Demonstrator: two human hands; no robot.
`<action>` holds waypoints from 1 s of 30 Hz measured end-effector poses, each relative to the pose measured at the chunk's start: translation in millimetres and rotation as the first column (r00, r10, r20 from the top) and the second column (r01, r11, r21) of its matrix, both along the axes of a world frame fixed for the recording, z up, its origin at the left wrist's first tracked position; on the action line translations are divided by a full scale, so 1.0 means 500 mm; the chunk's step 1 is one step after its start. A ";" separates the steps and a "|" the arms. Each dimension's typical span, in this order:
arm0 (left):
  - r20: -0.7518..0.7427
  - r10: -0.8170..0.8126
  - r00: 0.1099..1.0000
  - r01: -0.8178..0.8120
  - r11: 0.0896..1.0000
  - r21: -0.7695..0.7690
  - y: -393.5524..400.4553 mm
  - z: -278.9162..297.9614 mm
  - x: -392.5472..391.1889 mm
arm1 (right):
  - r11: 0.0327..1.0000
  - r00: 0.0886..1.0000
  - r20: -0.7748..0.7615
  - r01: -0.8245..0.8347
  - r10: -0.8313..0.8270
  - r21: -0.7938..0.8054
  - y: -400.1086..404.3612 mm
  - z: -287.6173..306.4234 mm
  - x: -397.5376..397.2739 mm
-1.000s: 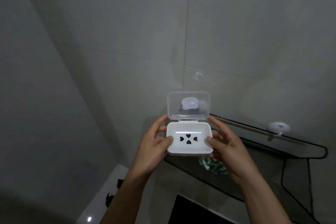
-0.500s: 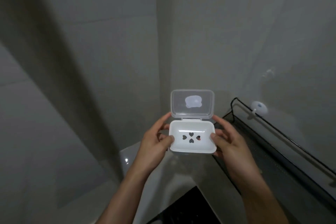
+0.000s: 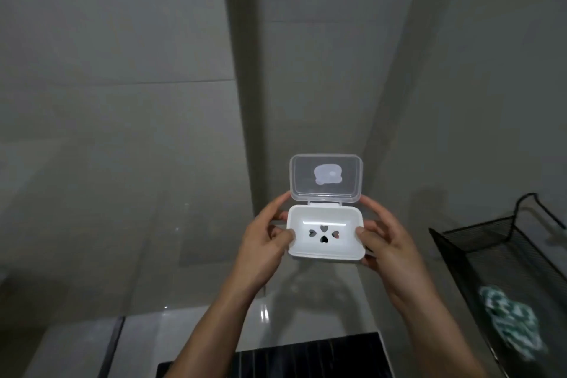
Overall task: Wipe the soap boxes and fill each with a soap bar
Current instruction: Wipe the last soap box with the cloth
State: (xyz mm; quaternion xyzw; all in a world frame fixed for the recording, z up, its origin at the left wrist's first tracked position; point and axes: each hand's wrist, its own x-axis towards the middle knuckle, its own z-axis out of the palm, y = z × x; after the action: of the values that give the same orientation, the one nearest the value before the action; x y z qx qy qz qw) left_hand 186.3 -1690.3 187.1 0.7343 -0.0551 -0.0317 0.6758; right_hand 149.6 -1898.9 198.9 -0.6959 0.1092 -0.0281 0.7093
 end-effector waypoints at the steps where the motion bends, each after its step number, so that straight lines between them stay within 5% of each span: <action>1: 0.002 0.028 1.000 -0.028 1.000 0.003 0.022 0.004 -0.005 | 1.000 1.000 0.001 -0.029 0.029 0.004 0.022 0.002 0.005; 19: 0.012 0.415 0.910 -0.416 0.909 0.016 0.593 -0.012 -0.154 | 0.911 0.911 -0.009 -0.412 0.411 -0.006 0.602 -0.006 0.031; 30: 0.070 0.682 0.728 -0.684 0.730 0.008 0.899 -0.042 -0.327 | 0.732 0.732 -0.021 -0.681 0.681 -0.007 0.966 -0.016 -0.016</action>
State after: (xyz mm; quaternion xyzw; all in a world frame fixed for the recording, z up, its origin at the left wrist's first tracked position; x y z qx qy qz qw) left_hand 23.0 -1240.9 166.0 0.7150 0.1980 0.2406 0.6259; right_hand 141.5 -1415.8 190.9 -0.6927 -0.1475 0.2385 0.6645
